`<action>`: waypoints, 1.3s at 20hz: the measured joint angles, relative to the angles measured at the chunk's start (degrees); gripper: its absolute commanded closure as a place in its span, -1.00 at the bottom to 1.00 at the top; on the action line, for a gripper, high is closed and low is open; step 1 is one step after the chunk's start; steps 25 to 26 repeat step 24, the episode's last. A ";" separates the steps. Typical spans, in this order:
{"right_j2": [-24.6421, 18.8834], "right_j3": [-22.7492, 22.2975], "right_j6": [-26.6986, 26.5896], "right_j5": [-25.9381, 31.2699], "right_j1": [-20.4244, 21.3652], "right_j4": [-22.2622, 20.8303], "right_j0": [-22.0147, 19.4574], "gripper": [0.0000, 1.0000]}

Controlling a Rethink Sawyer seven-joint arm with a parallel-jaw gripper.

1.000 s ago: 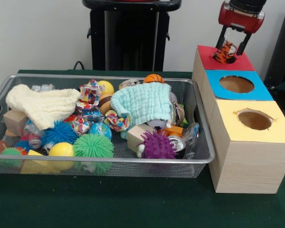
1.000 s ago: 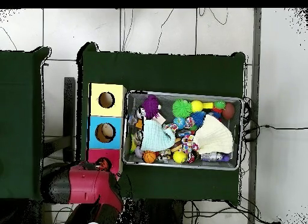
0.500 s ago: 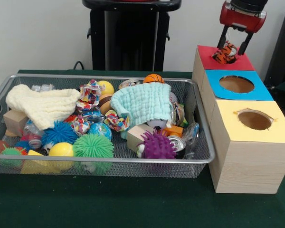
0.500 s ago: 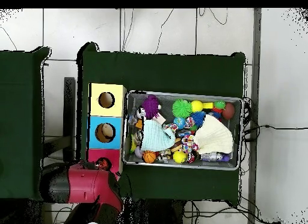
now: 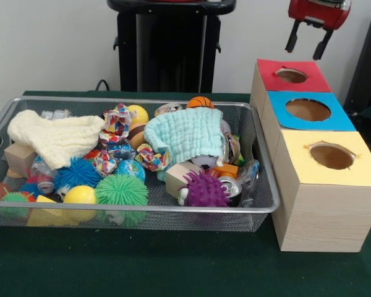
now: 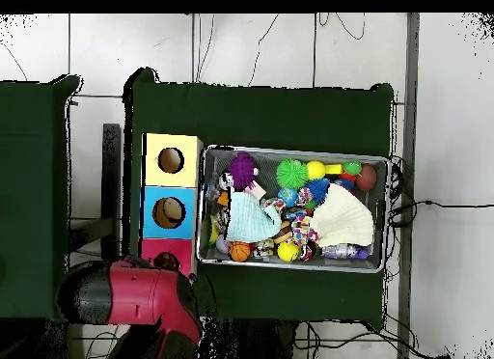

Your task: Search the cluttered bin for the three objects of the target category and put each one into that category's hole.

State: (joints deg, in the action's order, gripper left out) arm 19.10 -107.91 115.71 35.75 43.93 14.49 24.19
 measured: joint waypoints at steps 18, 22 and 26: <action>0.03 -0.16 0.00 2.79 5.61 -3.23 -5.42 -1.00; 0.03 -0.81 0.00 2.79 6.35 -3.28 -6.45 -1.00; 0.03 -0.94 0.00 2.79 6.84 -3.43 -6.97 -1.00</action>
